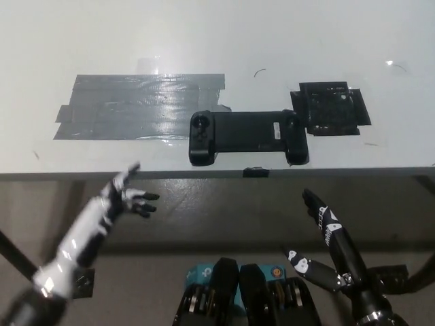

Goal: A controller is being placed at the center of the desk near the left hand and the robot uses its left hand's index finger to press a button at the left area of the controller

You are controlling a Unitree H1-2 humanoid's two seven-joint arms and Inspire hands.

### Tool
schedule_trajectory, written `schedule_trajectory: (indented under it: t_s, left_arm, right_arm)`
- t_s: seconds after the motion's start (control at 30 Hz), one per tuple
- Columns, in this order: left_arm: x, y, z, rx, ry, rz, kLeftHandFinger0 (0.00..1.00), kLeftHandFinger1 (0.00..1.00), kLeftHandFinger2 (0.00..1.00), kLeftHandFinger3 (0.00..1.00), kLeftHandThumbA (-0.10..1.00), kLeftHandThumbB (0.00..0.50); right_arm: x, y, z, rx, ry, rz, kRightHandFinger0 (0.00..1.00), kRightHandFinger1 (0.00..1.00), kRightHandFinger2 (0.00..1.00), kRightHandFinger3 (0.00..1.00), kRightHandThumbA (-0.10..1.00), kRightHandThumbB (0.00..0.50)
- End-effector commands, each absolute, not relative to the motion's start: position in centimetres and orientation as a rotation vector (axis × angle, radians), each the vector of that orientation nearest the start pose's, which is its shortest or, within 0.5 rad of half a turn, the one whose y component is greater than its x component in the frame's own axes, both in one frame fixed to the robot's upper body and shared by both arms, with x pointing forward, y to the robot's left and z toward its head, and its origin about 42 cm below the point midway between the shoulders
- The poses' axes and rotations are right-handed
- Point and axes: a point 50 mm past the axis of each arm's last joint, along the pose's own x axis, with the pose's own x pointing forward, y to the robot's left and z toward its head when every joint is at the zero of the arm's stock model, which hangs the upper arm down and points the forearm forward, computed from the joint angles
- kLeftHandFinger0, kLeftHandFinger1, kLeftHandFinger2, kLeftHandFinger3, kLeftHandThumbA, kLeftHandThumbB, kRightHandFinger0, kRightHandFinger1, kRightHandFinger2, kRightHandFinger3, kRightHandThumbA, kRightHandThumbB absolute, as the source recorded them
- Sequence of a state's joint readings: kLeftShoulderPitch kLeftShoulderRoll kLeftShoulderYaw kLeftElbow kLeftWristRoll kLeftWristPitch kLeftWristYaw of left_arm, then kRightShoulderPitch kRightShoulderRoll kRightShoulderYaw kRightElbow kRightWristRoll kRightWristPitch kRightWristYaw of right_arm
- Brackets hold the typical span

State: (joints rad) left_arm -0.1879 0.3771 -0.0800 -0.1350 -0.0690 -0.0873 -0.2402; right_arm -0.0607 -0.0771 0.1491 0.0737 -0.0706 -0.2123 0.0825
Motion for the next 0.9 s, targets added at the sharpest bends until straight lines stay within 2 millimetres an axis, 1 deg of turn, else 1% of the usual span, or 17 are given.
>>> schedule_trajectory:
  t_s: [0.0, 0.03, 0.07, 0.1, 0.13, 0.17, 0.23, 0.3, 0.33, 0.37, 0.5, 0.53, 0.57, 0.67, 0.73, 0.8, 0.87]
  left_arm:
    - [35.3, 28.0, 25.2, 0.232, -0.255, -0.535, 0.15, 0.19, 0.14, 1.0, 1.0, 0.389]
    - [35.6, 28.1, 25.8, 0.21, -0.239, -0.55, 0.15, 0.22, 0.21, 1.0, 1.0, 0.396]
    - [36.8, 28.2, 27.3, 0.178, -0.219, -0.58, 0.18, 0.24, 0.31, 1.0, 1.0, 0.408]
    - [37.7, 28.3, 28.3, 0.166, -0.203, -0.604, 0.2, 0.23, 0.34, 1.0, 1.0, 0.418]
    - [38.3, 28.4, 28.8, 0.161, -0.191, -0.622, 0.2, 0.16, 0.31, 1.0, 1.0, 0.413]
    - [39.7, 28.5, 30.0, 0.171, -0.169, -0.655, 0.17, 0.14, 0.28, 1.0, 1.0, 0.397]
    - [40.8, 28.5, 31.0, 0.175, -0.128, -0.685, 0.12, 0.12, 0.28, 1.0, 1.0, 0.388]
    - [42.3, 28.4, 32.1, 0.193, -0.071, -0.744, 0.04, 0.05, 0.22, 1.0, 1.0, 0.36]
    - [43.1, 28.2, 32.5, 0.205, -0.051, -0.769, 0.0, 0.0, 0.17, 1.0, 1.0, 0.354]
    - [43.8, 28.0, 32.7, 0.197, -0.03, -0.79, 0.0, 0.0, 0.1, 1.0, 1.0, 0.351]
    - [45.6, 27.5, 32.5, 0.191, 0.034, -0.809, 0.0, 0.0, 0.05, 1.0, 1.0, 0.384]
    - [46.1, 27.3, 32.5, 0.193, 0.045, -0.811, 0.0, 0.0, 0.05, 1.0, 1.0, 0.377]
    - [46.6, 27.0, 32.6, 0.199, 0.061, -0.817, 0.0, 0.0, 0.03, 1.0, 1.0, 0.366]
    - [47.4, 26.2, 32.7, 0.227, 0.091, -0.828, 0.0, 0.0, 0.0, 1.0, 1.0, 0.356]
    - [47.8, 25.8, 32.8, 0.263, 0.108, -0.835, 0.0, 0.0, 0.0, 1.0, 1.0, 0.349]
    - [48.1, 25.6, 32.7, 0.283, 0.124, -0.832, 0.0, 0.0, 0.0, 1.0, 1.0, 0.361]
    - [48.3, 25.4, 32.4, 0.305, 0.143, -0.825, 0.0, 0.0, 0.05, 1.0, 1.0, 0.369]
  right_arm:
    - [29.9, -18.2, 11.2, -0.164, -0.26, 0.285, 1.0, 1.0, 1.0, 1.0, 0.67, 0.212]
    - [29.7, -18.2, 11.1, -0.162, -0.257, 0.286, 1.0, 1.0, 1.0, 1.0, 0.67, 0.213]
    - [29.8, -18.2, 11.2, -0.162, -0.257, 0.286, 1.0, 1.0, 1.0, 1.0, 0.67, 0.212]
    - [30.0, -18.1, 11.2, -0.163, -0.258, 0.284, 1.0, 1.0, 1.0, 1.0, 0.67, 0.213]
    - [30.0, -18.2, 11.2, -0.162, -0.256, 0.283, 1.0, 1.0, 1.0, 1.0, 0.67, 0.219]
    - [30.2, -18.2, 11.3, -0.164, -0.259, 0.283, 1.0, 1.0, 1.0, 1.0, 0.67, 0.22]
    - [30.2, -18.2, 11.3, -0.166, -0.259, 0.284, 1.0, 1.0, 1.0, 1.0, 0.67, 0.222]
    - [30.2, -18.2, 11.4, -0.167, -0.259, 0.284, 1.0, 1.0, 1.0, 1.0, 0.66, 0.221]
    - [30.3, -18.2, 11.5, -0.167, -0.258, 0.284, 1.0, 1.0, 1.0, 1.0, 0.66, 0.227]
    - [30.3, -18.1, 11.5, -0.169, -0.259, 0.285, 1.0, 1.0, 1.0, 1.0, 0.66, 0.227]
    - [30.4, -18.1, 11.6, -0.17, -0.261, 0.291, 1.0, 1.0, 1.0, 1.0, 0.65, 0.229]
    - [30.4, -18.1, 11.6, -0.174, -0.263, 0.293, 1.0, 1.0, 1.0, 1.0, 0.66, 0.227]
    - [30.4, -18.2, 11.6, -0.177, -0.261, 0.293, 1.0, 1.0, 1.0, 1.0, 0.66, 0.229]
    - [30.4, -18.3, 11.8, -0.179, -0.264, 0.291, 1.0, 1.0, 1.0, 1.0, 0.66, 0.234]
    - [30.5, -18.2, 11.9, -0.183, -0.263, 0.292, 1.0, 1.0, 1.0, 1.0, 0.66, 0.237]
    - [30.5, -18.1, 11.9, -0.184, -0.264, 0.295, 1.0, 1.0, 1.0, 1.0, 0.66, 0.237]
    - [30.5, -18.1, 12.0, -0.187, -0.271, 0.296, 1.0, 1.0, 1.0, 1.0, 0.66, 0.236]
